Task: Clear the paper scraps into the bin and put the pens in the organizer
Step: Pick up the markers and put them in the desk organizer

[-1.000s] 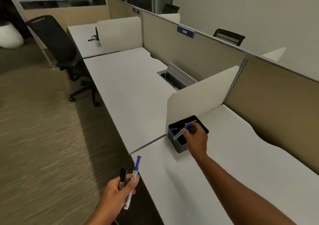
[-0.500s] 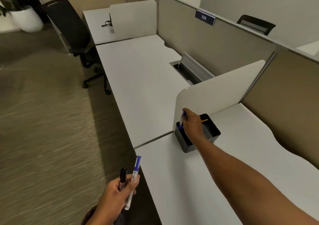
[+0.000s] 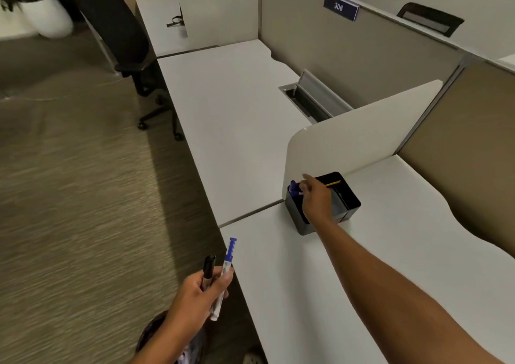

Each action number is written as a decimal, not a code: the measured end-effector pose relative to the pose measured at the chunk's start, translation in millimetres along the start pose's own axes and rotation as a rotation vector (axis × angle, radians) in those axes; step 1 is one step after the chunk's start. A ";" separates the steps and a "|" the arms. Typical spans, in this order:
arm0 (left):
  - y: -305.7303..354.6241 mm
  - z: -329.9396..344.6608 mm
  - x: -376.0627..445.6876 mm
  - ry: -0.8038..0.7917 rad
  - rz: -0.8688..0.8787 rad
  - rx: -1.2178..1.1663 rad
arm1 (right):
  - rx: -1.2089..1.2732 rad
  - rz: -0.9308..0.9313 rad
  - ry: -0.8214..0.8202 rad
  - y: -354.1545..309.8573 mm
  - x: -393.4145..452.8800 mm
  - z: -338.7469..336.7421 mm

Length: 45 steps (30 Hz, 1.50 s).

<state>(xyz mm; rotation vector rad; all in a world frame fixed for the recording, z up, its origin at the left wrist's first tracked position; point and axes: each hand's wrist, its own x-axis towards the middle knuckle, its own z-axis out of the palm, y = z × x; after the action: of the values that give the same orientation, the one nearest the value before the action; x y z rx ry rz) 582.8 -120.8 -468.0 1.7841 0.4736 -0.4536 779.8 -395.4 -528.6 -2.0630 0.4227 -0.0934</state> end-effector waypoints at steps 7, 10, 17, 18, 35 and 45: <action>3.6 16.8 12.2 -0.066 0.078 0.141 | 0.328 0.008 -0.389 5.6 -133.8 14.8; 4.6 27.5 17.9 -0.124 0.144 0.226 | 0.437 0.059 -0.468 0.0 -170.9 21.0; 7.7 43.9 19.8 -0.098 0.221 0.355 | 0.493 0.082 -0.259 -5.9 -157.1 12.2; 7.3 42.8 19.3 -0.071 0.221 0.343 | 0.500 0.071 -0.227 -5.7 -146.0 6.1; -27.1 19.9 -1.9 -0.047 0.026 0.111 | 0.050 -0.057 0.115 -9.9 47.0 -25.2; -39.0 16.5 13.1 -0.028 -0.018 0.028 | 0.301 0.095 0.221 -0.3 31.4 -20.2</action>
<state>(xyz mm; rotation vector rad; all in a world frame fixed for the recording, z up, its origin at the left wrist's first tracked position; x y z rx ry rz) 571.9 -126.2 -510.6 1.7992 0.4657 -0.4991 804.5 -422.5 -521.4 -1.7395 0.6028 -0.3112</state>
